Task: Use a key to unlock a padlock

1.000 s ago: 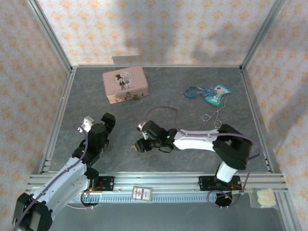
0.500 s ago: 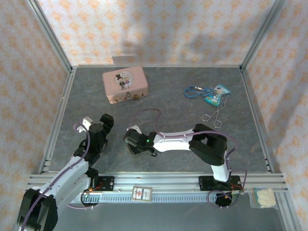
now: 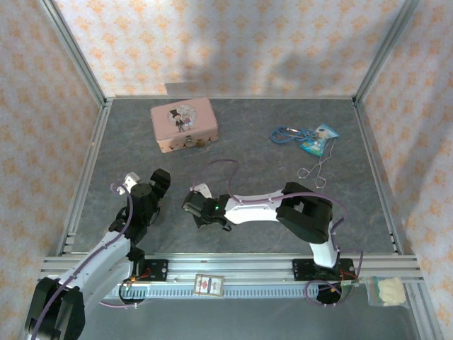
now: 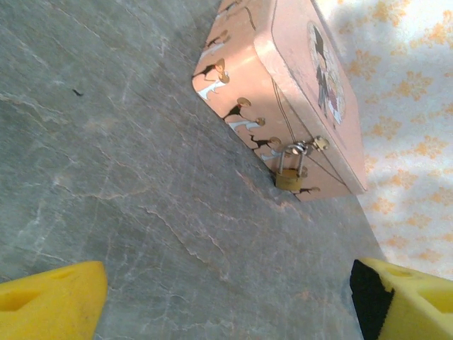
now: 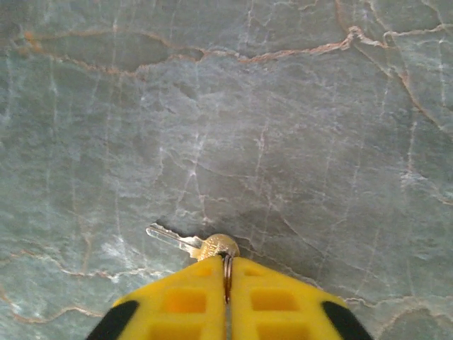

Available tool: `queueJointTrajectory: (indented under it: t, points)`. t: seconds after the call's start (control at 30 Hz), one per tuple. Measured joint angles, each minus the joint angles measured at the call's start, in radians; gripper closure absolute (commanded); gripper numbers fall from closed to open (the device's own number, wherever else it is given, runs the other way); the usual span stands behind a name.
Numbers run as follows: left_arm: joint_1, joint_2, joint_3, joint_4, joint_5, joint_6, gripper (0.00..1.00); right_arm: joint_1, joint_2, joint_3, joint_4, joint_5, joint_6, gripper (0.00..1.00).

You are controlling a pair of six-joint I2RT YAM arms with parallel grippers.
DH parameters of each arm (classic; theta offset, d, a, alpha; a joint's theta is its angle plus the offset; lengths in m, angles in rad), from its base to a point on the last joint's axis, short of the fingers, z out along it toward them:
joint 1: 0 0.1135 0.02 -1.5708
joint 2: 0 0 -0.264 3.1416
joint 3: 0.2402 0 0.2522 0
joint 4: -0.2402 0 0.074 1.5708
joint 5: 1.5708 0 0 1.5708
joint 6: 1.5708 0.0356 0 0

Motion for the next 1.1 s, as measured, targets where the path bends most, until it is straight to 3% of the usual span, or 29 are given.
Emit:
queueJointTrajectory:
  t: [0.2,0.37,0.57,0.73,0.9,1.0,1.1]
  points:
    - [-0.019,0.005,-0.011,0.076,0.061,-0.007,0.14,-0.106,-0.139,-0.167,0.11,-0.125,-0.005,1.0]
    - [-0.131,0.076,-0.023,0.22,0.08,-0.019,0.16,-0.219,-0.309,-0.247,0.186,-0.203,0.001,1.0]
    - [-0.28,0.286,-0.01,0.464,0.084,-0.038,0.2,-0.309,-0.467,-0.331,0.286,-0.253,0.061,1.0]
    - [-0.365,0.49,0.087,0.637,0.105,-0.057,0.25,-0.321,-0.506,-0.368,0.335,-0.257,0.105,1.0]
    - [-0.402,0.64,0.18,0.795,0.152,-0.077,0.48,-0.32,-0.509,-0.383,0.378,-0.261,0.139,1.0]
    - [-0.404,0.68,0.188,0.848,0.166,-0.09,0.53,-0.32,-0.517,-0.402,0.393,-0.26,0.153,1.0]
    - [-0.408,0.687,0.188,0.857,0.164,-0.094,0.68,-0.32,-0.531,-0.418,0.4,-0.26,0.164,1.0]
